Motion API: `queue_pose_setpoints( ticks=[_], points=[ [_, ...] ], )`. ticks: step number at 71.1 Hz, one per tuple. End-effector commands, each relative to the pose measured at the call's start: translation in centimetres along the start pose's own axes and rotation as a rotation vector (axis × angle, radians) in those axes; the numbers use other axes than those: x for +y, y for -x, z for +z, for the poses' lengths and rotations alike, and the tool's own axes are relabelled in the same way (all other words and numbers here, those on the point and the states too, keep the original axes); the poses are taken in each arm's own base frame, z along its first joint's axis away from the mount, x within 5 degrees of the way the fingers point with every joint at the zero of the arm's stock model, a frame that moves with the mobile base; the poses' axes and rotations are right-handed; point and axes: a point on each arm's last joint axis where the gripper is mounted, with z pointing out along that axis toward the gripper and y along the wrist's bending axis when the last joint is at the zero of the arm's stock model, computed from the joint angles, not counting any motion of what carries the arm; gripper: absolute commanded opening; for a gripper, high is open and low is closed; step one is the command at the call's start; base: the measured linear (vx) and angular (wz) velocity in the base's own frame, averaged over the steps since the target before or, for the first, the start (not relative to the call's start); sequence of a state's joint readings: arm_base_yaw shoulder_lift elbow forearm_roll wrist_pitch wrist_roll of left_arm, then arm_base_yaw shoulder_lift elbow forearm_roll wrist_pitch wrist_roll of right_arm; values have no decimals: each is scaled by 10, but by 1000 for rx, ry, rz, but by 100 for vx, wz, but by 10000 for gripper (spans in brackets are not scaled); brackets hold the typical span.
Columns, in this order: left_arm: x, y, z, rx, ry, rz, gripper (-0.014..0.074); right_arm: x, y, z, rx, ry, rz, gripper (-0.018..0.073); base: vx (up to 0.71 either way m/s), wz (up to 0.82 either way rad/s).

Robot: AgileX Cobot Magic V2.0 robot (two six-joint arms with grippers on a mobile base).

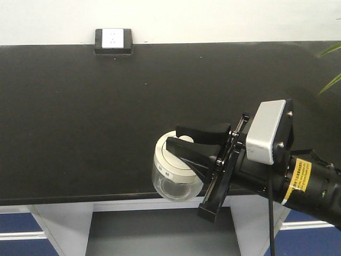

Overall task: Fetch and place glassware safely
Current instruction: 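Hold the jar above the black countertop while the base settles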

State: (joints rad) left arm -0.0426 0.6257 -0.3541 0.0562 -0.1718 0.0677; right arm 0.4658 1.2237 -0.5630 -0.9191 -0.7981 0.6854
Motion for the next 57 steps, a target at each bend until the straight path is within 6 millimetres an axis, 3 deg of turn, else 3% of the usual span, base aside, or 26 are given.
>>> queue_pose_setpoints(
  ticks=[1, 57],
  points=[
    [1, 16, 0, -100, 2, -12, -7, 2, 21, -1, -127, 24, -1, -3, 14, 9],
    [1, 16, 0, -100, 2, -12, -7, 2, 21, -1, -127, 24, -1, -3, 11, 5]
  ],
)
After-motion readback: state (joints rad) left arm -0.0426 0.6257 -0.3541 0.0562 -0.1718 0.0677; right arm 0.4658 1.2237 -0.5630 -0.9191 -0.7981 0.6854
